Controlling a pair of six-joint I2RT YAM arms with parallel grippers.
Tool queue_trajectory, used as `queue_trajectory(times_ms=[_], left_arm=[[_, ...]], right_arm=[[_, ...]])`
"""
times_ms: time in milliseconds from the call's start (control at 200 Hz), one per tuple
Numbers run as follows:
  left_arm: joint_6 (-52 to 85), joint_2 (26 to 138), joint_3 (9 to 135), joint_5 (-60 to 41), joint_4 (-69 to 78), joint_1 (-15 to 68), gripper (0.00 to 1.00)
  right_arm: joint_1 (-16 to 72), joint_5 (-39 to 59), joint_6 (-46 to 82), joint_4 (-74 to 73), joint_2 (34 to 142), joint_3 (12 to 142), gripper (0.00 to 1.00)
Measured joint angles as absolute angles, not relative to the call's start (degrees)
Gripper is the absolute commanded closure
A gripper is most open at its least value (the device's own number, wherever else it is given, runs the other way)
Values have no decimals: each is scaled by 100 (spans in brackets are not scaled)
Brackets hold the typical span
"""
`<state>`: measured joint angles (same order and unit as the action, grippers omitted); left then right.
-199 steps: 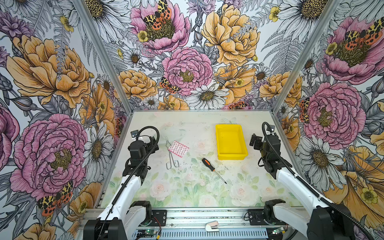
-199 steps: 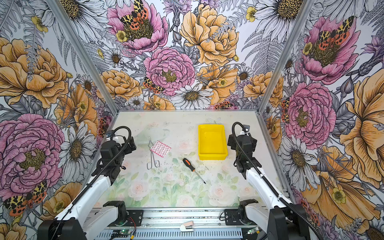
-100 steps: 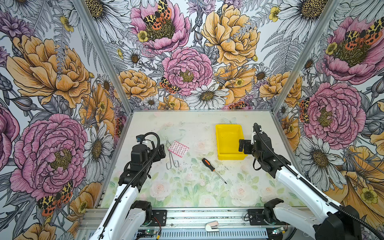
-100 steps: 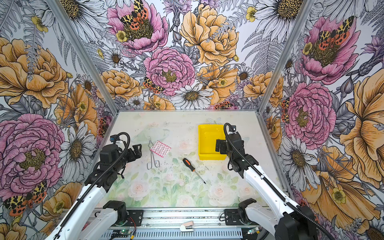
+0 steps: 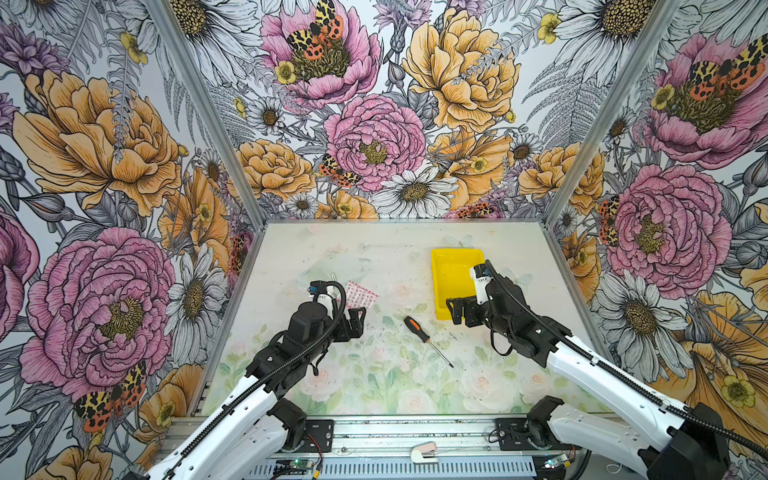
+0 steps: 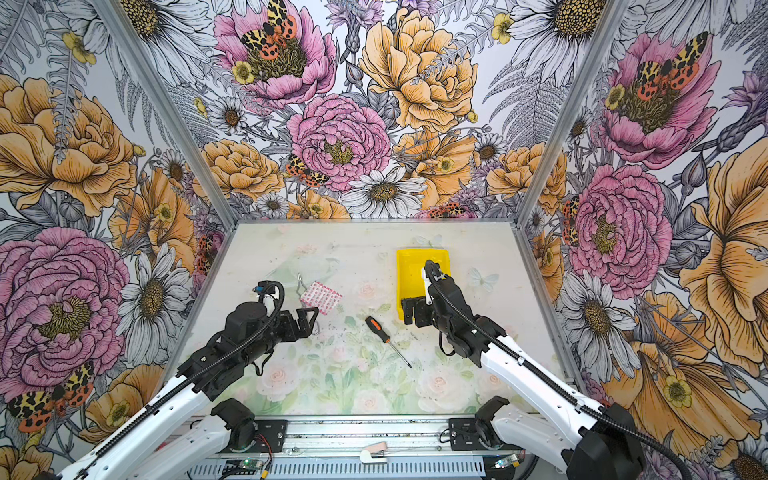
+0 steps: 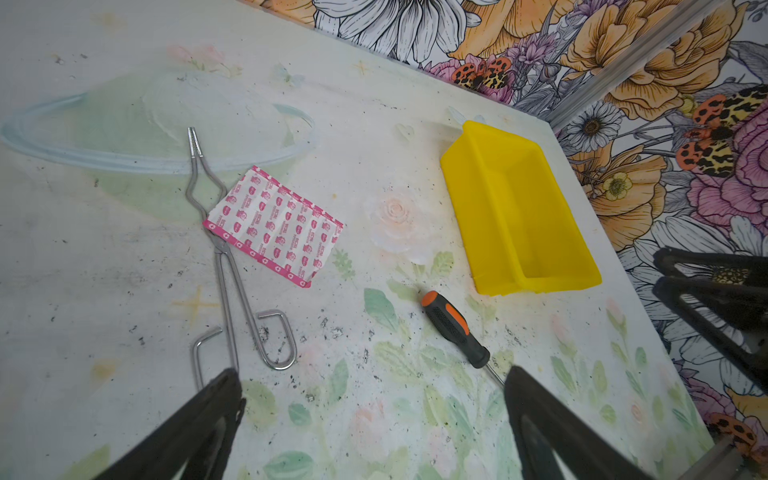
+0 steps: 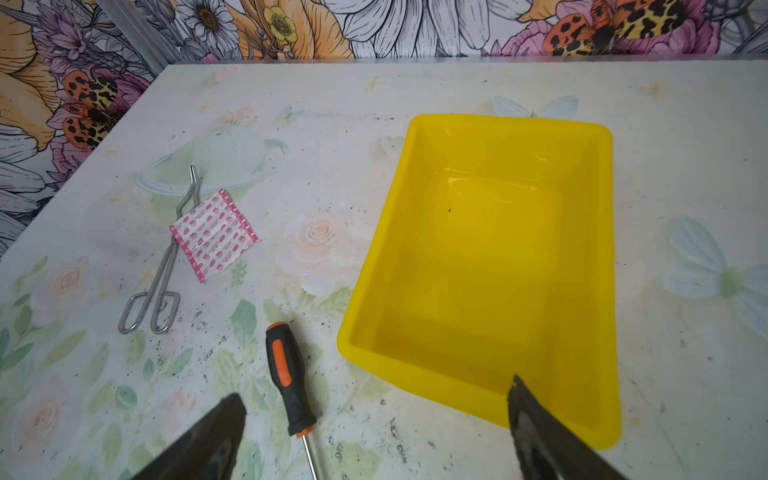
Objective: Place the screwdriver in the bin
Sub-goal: 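Move the right gripper over the screwdriver handle while the left arm rises forward, then lower the right gripper and close it on the orange-and-black screwdriver handle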
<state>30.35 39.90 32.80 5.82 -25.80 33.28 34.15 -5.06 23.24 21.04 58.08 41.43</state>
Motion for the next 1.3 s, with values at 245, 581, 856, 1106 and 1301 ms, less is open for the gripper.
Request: queue_trajectory(times_ms=[245,581,856,1106,1301], left_arm=[[3507,4010,3280,996,-2661,3940,1],[3632,4174,3256,1092,-2694,4001,1],[3730,3581,2908,978,-2740,3994,1],[3861,3218,2731,926,-2917,3983,1],[3787,3304,2744,921,-2939,3857,1]], right_arm=[[3795,-305,2558,2379,5774,3671,0],[4593,-178,2543,2467,6261,3771,1],[4908,-211,2482,2462,7481,4515,0],[4989,-322,2480,2394,8254,4877,1],[4993,-316,2443,2333,8781,5019,4]])
